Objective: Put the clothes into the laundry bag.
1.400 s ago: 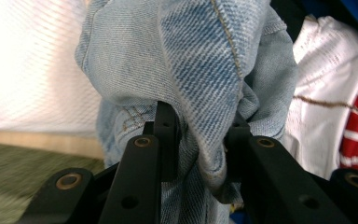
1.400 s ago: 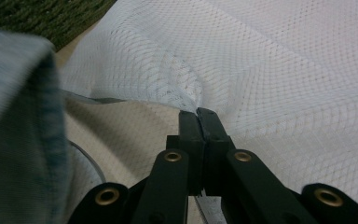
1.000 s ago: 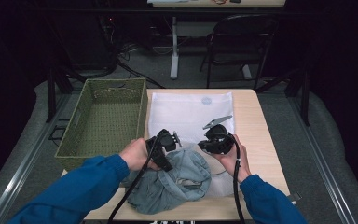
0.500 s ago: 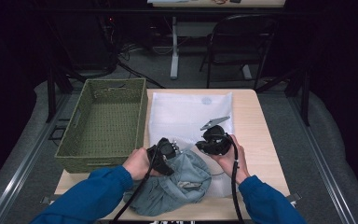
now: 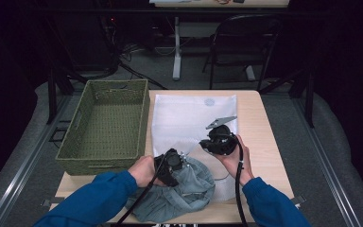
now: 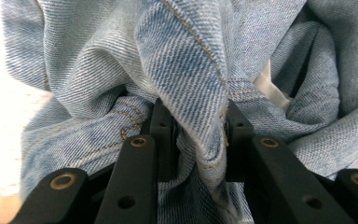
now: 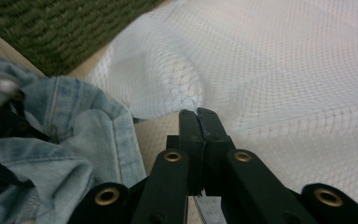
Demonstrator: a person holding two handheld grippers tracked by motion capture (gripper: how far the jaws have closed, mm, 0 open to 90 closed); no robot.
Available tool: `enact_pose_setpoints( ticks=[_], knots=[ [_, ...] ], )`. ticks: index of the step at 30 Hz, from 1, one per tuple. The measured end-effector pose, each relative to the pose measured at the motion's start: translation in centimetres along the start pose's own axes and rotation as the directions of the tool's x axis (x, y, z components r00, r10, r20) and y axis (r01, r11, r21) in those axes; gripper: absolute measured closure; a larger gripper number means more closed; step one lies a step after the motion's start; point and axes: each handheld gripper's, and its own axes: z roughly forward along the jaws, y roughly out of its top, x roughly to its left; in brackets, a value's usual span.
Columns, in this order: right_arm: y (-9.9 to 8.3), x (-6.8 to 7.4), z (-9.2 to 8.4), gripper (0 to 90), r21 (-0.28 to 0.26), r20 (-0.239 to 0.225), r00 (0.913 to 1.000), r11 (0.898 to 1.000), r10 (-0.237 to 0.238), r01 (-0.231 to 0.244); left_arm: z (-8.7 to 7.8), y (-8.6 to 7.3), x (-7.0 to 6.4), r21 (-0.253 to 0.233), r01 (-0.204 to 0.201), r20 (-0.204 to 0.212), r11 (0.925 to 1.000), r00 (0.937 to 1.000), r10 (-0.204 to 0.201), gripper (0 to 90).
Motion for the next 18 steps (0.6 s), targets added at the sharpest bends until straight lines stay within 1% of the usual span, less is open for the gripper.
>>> enact_pose_setpoints(
  ticks=[1, 2, 3, 4, 5, 6, 8, 9, 10, 11, 12, 14, 15, 16, 17, 18],
  knots=[
    [-0.1, -0.1, 0.1, 90.0, 0.005, 0.001, 1.0000, 1.000, 0.002, -0.002, -0.1, 0.0, 0.0, -0.010, 0.009, -0.022, 0.9999, 0.9997, -0.010, 65.8],
    [-0.2, -0.2, 0.3, 90.0, 0.017, 0.001, 1.0000, 1.000, 0.004, -0.004, -0.2, -0.1, -0.1, -0.008, 0.016, -0.031, 0.9998, 0.9994, -0.017, 58.5],
    [-0.2, -0.2, 0.4, 90.0, 0.024, 0.001, 1.0000, 1.000, 0.010, -0.010, -0.3, -0.2, -0.3, -0.020, 0.012, -0.040, 0.9997, 0.9991, -0.013, 53.6],
    [-0.3, -0.2, 0.4, 90.0, 0.025, -0.001, 1.0000, 1.000, 0.007, -0.007, -0.4, -0.3, -0.4, -0.032, 0.016, -0.053, 0.9994, 0.9984, -0.018, 46.8],
    [-0.3, -0.2, 0.5, 89.9, 0.028, -0.002, 1.0000, 1.000, 0.005, -0.005, -0.6, -0.3, -0.6, -0.030, 0.013, -0.051, 0.9995, 0.9986, -0.015, 39.4],
    [-0.3, -0.2, 0.5, 89.9, 0.030, -0.002, 1.0000, 1.000, 0.003, -0.003, -1.0, -0.4, -1.0, -0.028, -0.001, -0.063, 0.9996, 0.9980, -0.001, 31.4],
    [-0.3, -0.2, 0.5, 89.9, 0.033, -0.002, 1.0000, 0.999, 0.003, -0.003, -1.6, -0.3, -1.4, -0.009, -0.030, -0.063, 0.9995, 0.9976, 0.030, 18.2],
    [-0.2, -0.1, 0.5, 89.9, 0.031, -0.004, 1.0000, 1.000, 0.004, -0.004, -2.1, -0.3, -1.5, -0.004, -0.038, -0.068, 0.9993, 0.9970, 0.038, 13.2],
    [-0.2, -0.2, 0.5, 89.9, 0.029, -0.002, 1.0000, 1.000, 0.003, -0.003, -2.2, -0.3, -1.6, -0.005, -0.043, -0.068, 0.9991, 0.9968, 0.043, 11.0],
    [-0.2, -0.2, 0.5, 89.9, 0.029, -0.003, 1.0000, 1.000, 0.003, -0.003, -2.5, -0.3, -1.8, 0.004, -0.051, -0.064, 0.9987, 0.9966, 0.051, 7.2],
    [-0.3, -0.2, 0.5, 89.9, 0.031, -0.005, 1.0000, 1.000, 0.005, -0.005, -2.6, -0.4, -1.9, 0.008, -0.056, -0.066, 0.9984, 0.9962, 0.056, 5.3],
    [-0.3, -0.2, 0.5, 89.9, 0.030, -0.008, 1.0000, 1.000, 0.005, -0.005, -1.9, -0.6, -1.9, 0.024, -0.048, -0.073, 0.9986, 0.9961, 0.050, 5.4],
    [-0.3, -0.2, 0.5, 89.9, 0.029, -0.008, 0.9999, 1.000, 0.006, -0.006, -1.3, -0.6, -1.8, 0.043, -0.050, -0.067, 0.9978, 0.9964, 0.053, 5.3],
    [-0.3, -0.2, 0.5, 89.9, 0.028, -0.009, 0.9999, 1.000, 0.009, -0.009, -1.3, -0.6, -1.8, 0.043, -0.050, -0.067, 0.9978, 0.9964, 0.053, 5.9],
    [-0.3, -0.2, 0.5, 89.9, 0.029, -0.009, 0.9999, 1.000, 0.006, -0.006, 0.0, -1.0, -1.6, 0.056, -0.039, -0.046, 0.9977, 0.9980, 0.042, 8.8],
    [-0.2, -0.2, 0.4, 89.9, 0.029, -0.011, 0.9999, 1.000, 0.005, -0.004, 0.5, -1.1, -1.5, 0.049, -0.039, -0.042, 0.9980, 0.9983, 0.041, 13.9]
  ],
)
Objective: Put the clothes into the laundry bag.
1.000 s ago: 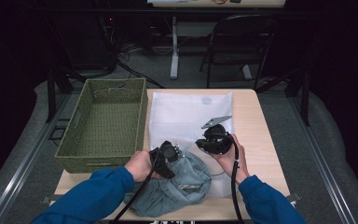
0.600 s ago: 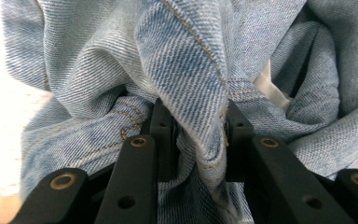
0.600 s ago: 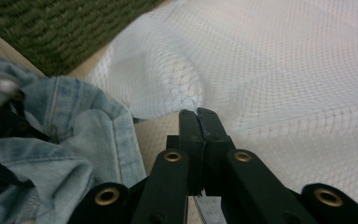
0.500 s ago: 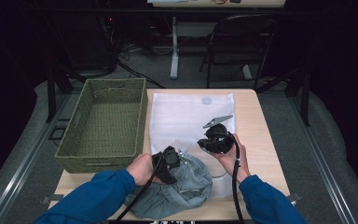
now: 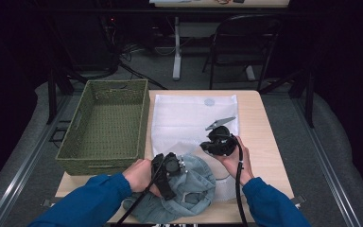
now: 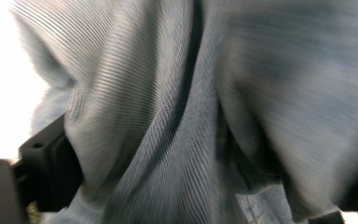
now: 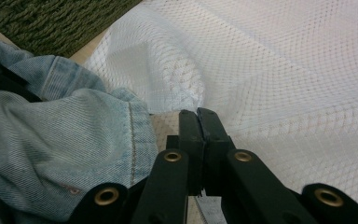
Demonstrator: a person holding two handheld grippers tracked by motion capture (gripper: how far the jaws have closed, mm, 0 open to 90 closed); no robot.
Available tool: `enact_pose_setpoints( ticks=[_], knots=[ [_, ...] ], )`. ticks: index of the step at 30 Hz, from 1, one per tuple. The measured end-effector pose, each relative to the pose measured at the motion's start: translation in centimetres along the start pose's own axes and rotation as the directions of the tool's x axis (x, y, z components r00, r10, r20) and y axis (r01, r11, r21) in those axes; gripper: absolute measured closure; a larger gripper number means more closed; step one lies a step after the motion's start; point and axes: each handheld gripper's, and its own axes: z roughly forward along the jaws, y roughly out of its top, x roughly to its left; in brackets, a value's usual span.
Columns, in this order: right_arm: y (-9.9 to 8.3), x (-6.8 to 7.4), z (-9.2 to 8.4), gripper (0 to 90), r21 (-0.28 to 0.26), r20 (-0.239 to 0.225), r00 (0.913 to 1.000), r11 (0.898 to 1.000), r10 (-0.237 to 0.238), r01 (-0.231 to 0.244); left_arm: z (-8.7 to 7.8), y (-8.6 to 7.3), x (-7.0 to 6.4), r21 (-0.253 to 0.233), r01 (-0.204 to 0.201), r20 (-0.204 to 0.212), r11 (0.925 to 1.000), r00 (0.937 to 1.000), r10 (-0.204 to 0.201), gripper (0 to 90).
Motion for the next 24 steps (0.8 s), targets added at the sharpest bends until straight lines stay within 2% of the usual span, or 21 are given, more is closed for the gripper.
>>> enact_pose_setpoints(
  ticks=[1, 2, 3, 4, 5, 6, 7, 10, 11, 12, 13, 14, 15, 16, 18, 19, 21, 22, 23, 24],
  knots=[
    [0.0, 0.1, 0.0, 90.0, -0.001, -0.002, 1.0000, 1.000, 0.002, -0.002, 0.5, -0.2, 0.0, -0.004, -0.004, -0.010, 1.0000, 0.9999, 0.004, 19.6],
    [0.0, 0.1, 0.0, 90.0, -0.002, -0.002, 1.0000, 1.000, -0.001, 0.001, 0.9, -0.5, -0.1, -0.033, -0.010, -0.045, 0.9994, 0.9989, 0.009, 28.1],
    [0.0, 0.2, 0.0, 90.0, 0.000, -0.006, 1.0000, 1.000, -0.004, 0.004, 1.0, -0.7, 0.0, -0.047, -0.002, -0.043, 0.9989, 0.9991, 0.000, 38.7],
    [0.1, 0.2, 0.0, 90.0, 0.000, -0.007, 1.0000, 1.000, -0.001, 0.001, 1.1, -0.9, 0.2, -0.068, 0.005, -0.013, 0.9977, 0.9999, -0.006, 52.0],
    [0.1, 0.2, 0.0, 90.0, 0.000, -0.007, 1.0000, 1.000, -0.001, 0.001, 1.1, -0.9, 0.2, -0.068, 0.005, -0.013, 0.9977, 0.9999, -0.006, 64.3],
    [0.2, 0.4, -0.2, 90.0, 0.000, -0.013, 0.9999, 1.000, -0.003, 0.003, 1.3, -1.1, 0.2, -0.071, 0.004, 0.005, 0.9975, 1.0000, -0.003, 69.1],
    [0.3, 0.5, -0.3, 90.0, -0.005, -0.017, 0.9999, 1.000, -0.003, 0.003, 1.3, -1.4, 0.1, -0.097, -0.004, -0.004, 0.9953, 1.0000, 0.004, 71.8],
    [0.7, 1.0, -0.9, 90.0, -0.021, -0.025, 0.9996, 1.000, -0.008, 0.007, 0.4, -1.2, 0.0, -0.086, -0.026, 0.014, 0.9959, 0.9995, 0.028, 74.1],
    [0.8, 1.0, -1.0, 90.0, -0.027, -0.024, 0.9996, 1.000, -0.016, 0.016, 0.4, -1.2, 0.0, -0.086, -0.026, 0.014, 0.9959, 0.9995, 0.028, 74.2],
    [0.9, 1.2, -1.1, 90.0, -0.031, -0.026, 0.9995, 0.999, -0.015, 0.014, -0.5, -0.9, -0.1, -0.097, -0.042, -0.004, 0.9944, 0.9991, 0.042, 74.2],
    [1.0, 1.3, -1.2, 90.0, -0.035, -0.031, 0.9994, 0.999, -0.015, 0.014, -0.8, -0.7, -0.1, -0.101, -0.042, -0.003, 0.9940, 0.9991, 0.042, 74.1],
    [1.0, 1.5, -1.3, 90.0, -0.038, -0.030, 0.9994, 0.999, -0.017, 0.016, -1.3, -0.5, -0.1, -0.116, -0.028, -0.010, 0.9928, 0.9996, 0.027, 74.1],
    [1.1, 1.6, -1.5, 90.0, -0.051, -0.030, 0.9992, 0.998, -0.026, 0.024, -1.7, -0.3, 0.1, -0.111, -0.007, -0.006, 0.9938, 1.0000, 0.007, 74.1],
    [1.1, 1.6, -1.5, 90.0, -0.051, -0.030, 0.9992, 0.998, -0.026, 0.024, -1.7, -0.3, 0.1, -0.111, -0.007, -0.006, 0.9938, 1.0000, 0.007, 74.1],
    [1.3, 2.1, -2.2, 90.0, -0.085, -0.035, 0.9990, 0.996, -0.028, 0.025, -2.4, 0.0, 0.5, -0.130, 0.032, -0.002, 0.9910, 0.9995, -0.032, 74.1],
    [1.4, 2.3, -2.5, 90.0, -0.097, -0.040, 0.9987, 0.995, -0.032, 0.028, -3.1, 0.3, 0.9, -0.145, 0.074, -0.003, 0.9866, 0.9972, -0.075, 74.1],
    [1.6, 2.7, -3.1, 90.0, -0.122, -0.046, 0.9981, 0.992, -0.042, 0.036, -3.8, 0.6, 1.3, -0.152, 0.102, -0.002, 0.9832, 0.9946, -0.103, 74.1],
    [1.6, 2.7, -3.1, 90.0, -0.122, -0.046, 0.9981, 0.992, -0.042, 0.036, -3.8, 0.6, 1.3, -0.152, 0.102, -0.002, 0.9832, 0.9946, -0.103, 74.1],
    [1.7, 3.0, -3.5, 90.0, -0.129, -0.050, 0.9974, 0.991, -0.051, 0.045, -4.6, 0.7, 2.1, -0.148, 0.138, 0.001, 0.9793, 0.9902, -0.139, 74.0],
    [1.8, 3.1, -3.6, 90.0, -0.127, -0.050, 0.9971, 0.991, -0.057, 0.051, -4.6, 0.7, 2.1, -0.148, 0.138, 0.001, 0.9793, 0.9902, -0.139, 74.0]
  ],
)
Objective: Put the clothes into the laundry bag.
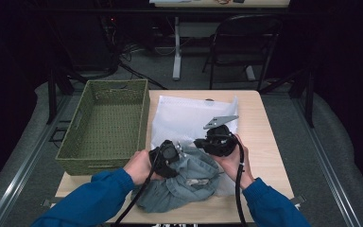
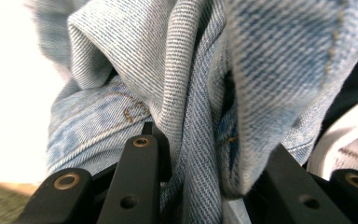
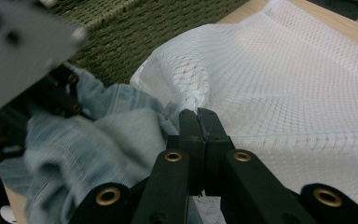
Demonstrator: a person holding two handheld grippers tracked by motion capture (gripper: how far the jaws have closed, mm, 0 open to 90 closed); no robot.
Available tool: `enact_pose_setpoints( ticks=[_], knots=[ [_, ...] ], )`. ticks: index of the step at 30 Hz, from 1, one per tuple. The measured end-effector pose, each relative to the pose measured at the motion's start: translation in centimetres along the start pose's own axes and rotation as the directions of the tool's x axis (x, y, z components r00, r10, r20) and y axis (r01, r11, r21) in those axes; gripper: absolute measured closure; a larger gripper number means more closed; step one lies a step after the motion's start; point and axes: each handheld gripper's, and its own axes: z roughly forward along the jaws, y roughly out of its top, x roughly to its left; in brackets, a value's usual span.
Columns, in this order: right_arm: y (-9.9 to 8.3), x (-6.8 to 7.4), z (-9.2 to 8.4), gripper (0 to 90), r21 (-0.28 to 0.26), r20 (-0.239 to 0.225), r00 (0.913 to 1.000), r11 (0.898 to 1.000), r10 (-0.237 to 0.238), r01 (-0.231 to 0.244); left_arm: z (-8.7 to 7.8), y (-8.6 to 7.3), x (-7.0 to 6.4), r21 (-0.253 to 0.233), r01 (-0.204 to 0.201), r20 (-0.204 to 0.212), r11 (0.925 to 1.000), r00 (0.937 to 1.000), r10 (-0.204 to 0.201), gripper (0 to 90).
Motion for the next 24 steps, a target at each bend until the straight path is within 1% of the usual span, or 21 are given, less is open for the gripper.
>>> enact_pose_setpoints(
  ticks=[1, 2, 3, 4, 5, 6, 8, 9, 10, 11, 12, 13, 14, 16, 17, 18, 19, 20, 21, 22, 24],
  knots=[
    [0.0, 0.0, 0.0, 90.0, 0.009, 0.010, 0.9999, 1.000, -0.006, 0.006, -0.2, 0.0, 0.7, -0.013, 0.038, -0.006, 0.9992, 0.9993, -0.038, 73.9],
    [0.0, 0.0, 0.0, 90.0, 0.009, 0.010, 0.9999, 1.000, -0.006, 0.006, -0.2, 0.0, 0.7, -0.013, 0.038, -0.006, 0.9992, 0.9993, -0.038, 73.9],
    [-0.2, -0.1, 0.2, 90.0, 0.031, 0.019, 0.9998, 1.000, -0.004, 0.003, 0.5, -0.5, 1.4, -0.007, 0.078, 0.000, 0.9969, 0.9969, -0.078, 73.9],
    [-0.3, -0.4, 0.4, 90.0, 0.042, 0.024, 0.9997, 0.999, -0.001, 0.000, 0.9, -0.7, 1.6, -0.002, 0.093, 0.003, 0.9957, 0.9957, -0.093, 73.9],
    [-0.5, -0.5, 0.5, 90.0, 0.051, 0.026, 0.9997, 0.999, 0.002, -0.004, 1.8, -1.0, 2.0, 0.002, 0.118, -0.002, 0.9930, 0.9930, -0.118, 73.7],
    [-0.6, -0.8, 0.7, 90.0, 0.069, 0.024, 0.9996, 0.998, 0.014, -0.016, 2.4, -1.4, 2.5, 0.002, 0.149, 0.006, 0.9889, 0.9889, -0.149, 73.6],
    [-0.8, -1.0, 0.9, 90.0, 0.090, 0.020, 0.9995, 0.996, 0.026, -0.027, 3.6, -1.8, 3.1, -0.015, 0.191, 0.015, 0.9816, 0.9816, -0.190, 73.1],
    [-0.9, -1.0, 1.0, 90.0, 0.095, 0.014, 0.9995, 0.995, 0.028, -0.029, 3.9, -1.9, 3.1, -0.039, 0.203, 0.017, 0.9785, 0.9792, -0.202, 72.1],
    [-1.0, -0.9, 1.1, 90.0, 0.099, 0.013, 0.9996, 0.995, 0.024, -0.026, 3.9, -1.8, 2.9, -0.040, 0.179, 0.005, 0.9830, 0.9838, -0.179, 70.7],
    [-1.1, -0.8, 1.3, 90.0, 0.106, 0.013, 0.9998, 0.994, 0.016, -0.017, 3.8, -1.7, 2.6, -0.044, 0.151, -0.015, 0.9875, 0.9883, -0.152, 67.4],
    [-1.2, -0.7, 1.3, 90.0, 0.109, 0.013, 0.9998, 0.994, 0.014, -0.016, 3.5, -1.6, 2.2, -0.048, 0.113, -0.034, 0.9924, 0.9928, -0.115, 61.8],
    [-1.2, -0.8, 1.3, 90.0, 0.105, 0.013, 0.9999, 0.994, 0.009, -0.011, 3.3, -1.6, 1.8, -0.046, 0.095, -0.048, 0.9944, 0.9941, -0.097, 54.9],
    [-1.2, -0.8, 1.3, 90.0, 0.107, 0.012, 0.9998, 0.994, 0.015, -0.016, 2.8, -1.5, 1.3, -0.051, 0.049, -0.071, 0.9975, 0.9961, -0.053, 46.6],
    [-1.2, -0.9, 1.2, 90.0, 0.094, 0.015, 0.9997, 0.995, 0.019, -0.021, 2.2, -1.5, 0.8, -0.048, 0.032, -0.088, 0.9984, 0.9955, -0.036, 32.5],
    [-1.2, -1.0, 1.2, 90.0, 0.095, 0.014, 0.9997, 0.995, 0.020, -0.021, 1.7, -1.6, 0.5, -0.065, 0.015, -0.082, 0.9978, 0.9964, -0.020, 23.0],
    [-1.2, -1.0, 1.1, 90.0, 0.096, 0.013, 0.9995, 0.995, 0.027, -0.028, 1.2, -1.6, 0.0, -0.071, -0.003, -0.093, 0.9975, 0.9957, -0.004, 21.3],
    [-1.2, -1.0, 1.2, 90.0, 0.097, 0.015, 0.9996, 0.995, 0.025, -0.026, 0.9, -1.6, -0.3, -0.079, -0.019, -0.094, 0.9967, 0.9955, 0.012, 15.4],
    [-1.2, -1.0, 1.2, 90.0, 0.098, 0.014, 0.9996, 0.995, 0.026, -0.028, 0.5, -1.6, -0.8, -0.097, -0.039, -0.088, 0.9945, 0.9956, 0.030, 12.5],
    [-1.2, -1.0, 1.2, 89.9, 0.098, 0.011, 0.9996, 0.995, 0.026, -0.027, 0.4, -1.5, -1.2, -0.089, -0.051, -0.094, 0.9948, 0.9947, 0.043, 12.1],
    [-1.2, -1.1, 1.3, 89.9, 0.098, 0.009, 0.9997, 0.995, 0.024, -0.025, 0.5, -1.5, -1.5, -0.085, -0.061, -0.094, 0.9945, 0.9942, 0.053, 8.7],
    [-1.3, -1.1, 1.3, 89.9, 0.097, 0.004, 0.9996, 0.995, 0.028, -0.028, 0.7, -1.4, -1.7, -0.084, -0.058, -0.085, 0.9948, 0.9951, 0.051, 5.9]
  ],
)
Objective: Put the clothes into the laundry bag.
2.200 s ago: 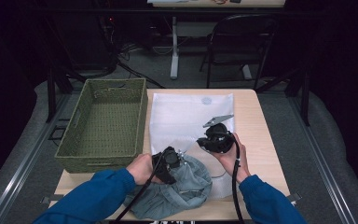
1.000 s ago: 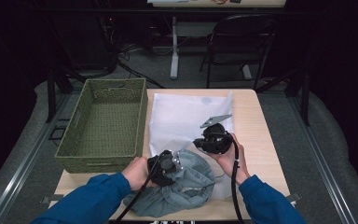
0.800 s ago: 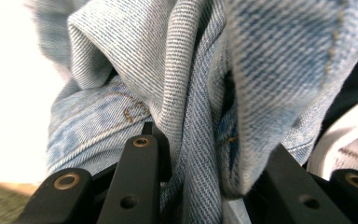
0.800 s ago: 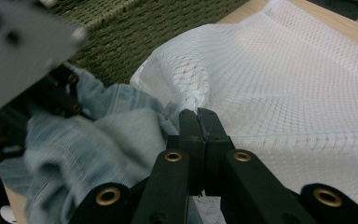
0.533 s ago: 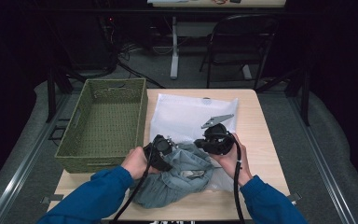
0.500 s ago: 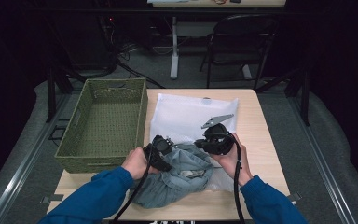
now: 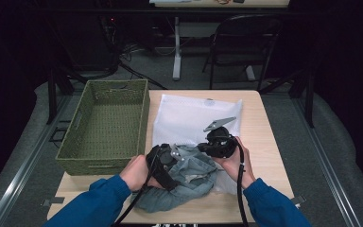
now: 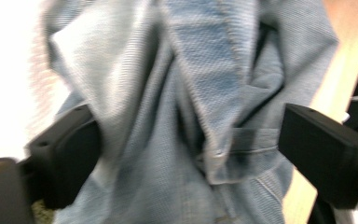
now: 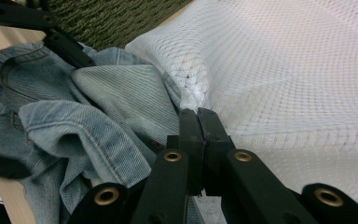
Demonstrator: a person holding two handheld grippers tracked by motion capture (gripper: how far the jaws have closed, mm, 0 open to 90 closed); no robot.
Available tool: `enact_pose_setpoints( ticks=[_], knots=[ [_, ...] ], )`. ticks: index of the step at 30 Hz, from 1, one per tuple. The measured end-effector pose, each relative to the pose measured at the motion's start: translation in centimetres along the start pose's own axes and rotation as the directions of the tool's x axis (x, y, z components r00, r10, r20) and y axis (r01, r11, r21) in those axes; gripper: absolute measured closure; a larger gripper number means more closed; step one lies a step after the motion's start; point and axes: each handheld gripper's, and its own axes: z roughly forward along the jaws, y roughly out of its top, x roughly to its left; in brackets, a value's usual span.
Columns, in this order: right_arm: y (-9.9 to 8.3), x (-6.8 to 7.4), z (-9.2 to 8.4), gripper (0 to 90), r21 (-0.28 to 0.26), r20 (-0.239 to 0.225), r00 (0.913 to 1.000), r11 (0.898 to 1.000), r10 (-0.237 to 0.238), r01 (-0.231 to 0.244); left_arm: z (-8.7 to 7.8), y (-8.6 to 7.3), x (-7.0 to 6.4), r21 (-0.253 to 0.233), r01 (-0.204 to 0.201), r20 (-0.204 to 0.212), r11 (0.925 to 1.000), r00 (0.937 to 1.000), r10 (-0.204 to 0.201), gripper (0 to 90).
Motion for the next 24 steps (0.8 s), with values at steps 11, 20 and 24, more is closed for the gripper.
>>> enact_pose_setpoints(
  ticks=[11, 20, 24],
  knots=[
    [-0.4, -0.5, 0.7, 90.0, 0.008, -0.018, 0.9998, 1.000, 0.014, -0.014, 6.1, -0.6, -0.8, 0.080, -0.043, -0.073, 0.9958, 0.9961, 0.049, 53.2],
    [-0.2, -0.5, 0.0, 90.0, -0.006, -0.002, 1.0000, 1.000, 0.010, -0.010, 2.3, -1.2, 1.7, -0.063, 0.132, 0.002, 0.9892, 0.9912, -0.133, 71.7],
    [0.0, -0.4, -0.4, 90.0, -0.024, -0.006, 0.9999, 1.000, 0.016, -0.016, 0.4, -1.1, 2.6, -0.118, 0.201, -0.006, 0.9724, 0.9790, -0.204, 71.7]
  ],
)
